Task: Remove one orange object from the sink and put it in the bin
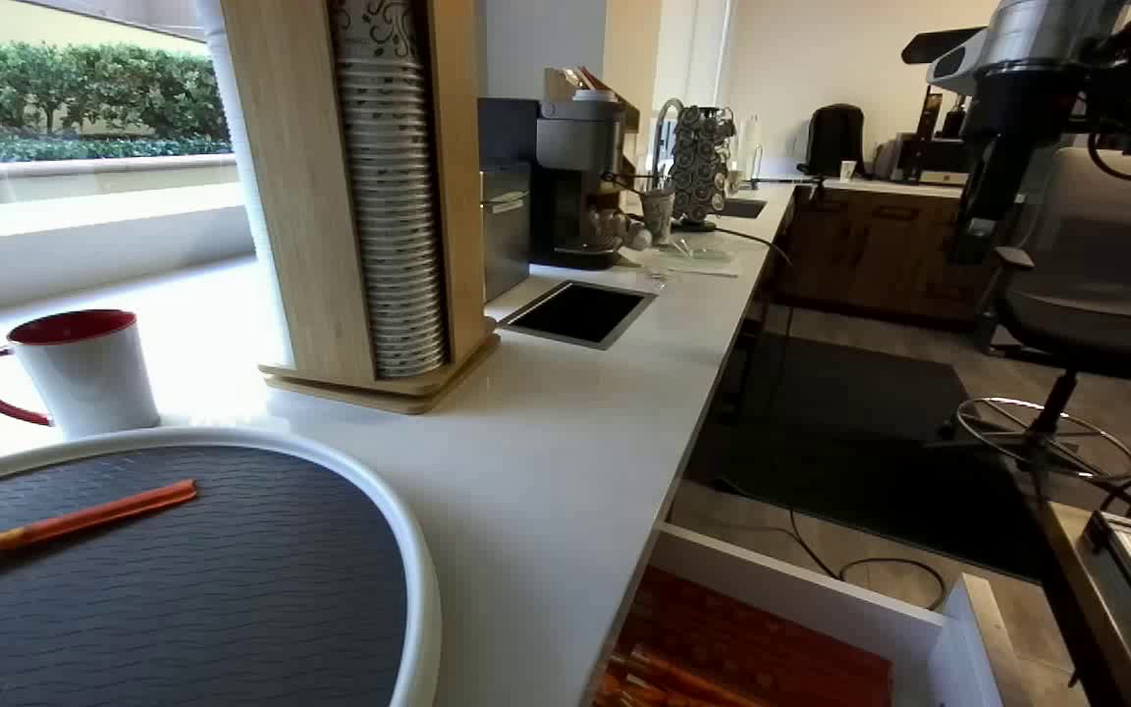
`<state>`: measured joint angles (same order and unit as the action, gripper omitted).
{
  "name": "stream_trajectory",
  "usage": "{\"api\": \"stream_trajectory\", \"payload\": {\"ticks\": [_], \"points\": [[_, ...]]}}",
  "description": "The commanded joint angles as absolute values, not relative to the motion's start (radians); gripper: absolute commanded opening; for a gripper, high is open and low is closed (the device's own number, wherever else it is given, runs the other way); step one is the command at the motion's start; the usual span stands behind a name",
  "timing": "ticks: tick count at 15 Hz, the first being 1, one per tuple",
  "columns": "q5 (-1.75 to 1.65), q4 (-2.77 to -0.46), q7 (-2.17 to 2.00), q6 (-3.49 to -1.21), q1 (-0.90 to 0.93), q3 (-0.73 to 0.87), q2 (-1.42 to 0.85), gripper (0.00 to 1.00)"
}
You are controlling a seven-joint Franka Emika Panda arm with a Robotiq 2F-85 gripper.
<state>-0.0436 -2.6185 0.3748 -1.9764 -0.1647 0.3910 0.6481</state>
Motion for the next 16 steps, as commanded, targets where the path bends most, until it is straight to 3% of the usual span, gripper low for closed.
{"api": "stream_trajectory", "payload": {"ticks": [1,7,16], "points": [[-0.033,-2.617,0.384,-1.975,-0.181,0.376,0.644,1.0],[-0.033,-2.617,0.384,-1.975,-0.181,0.376,0.644,1.0],[0.198,-2.463,0.223,-2.009,0.048,0.115,0.362,1.0]]}}
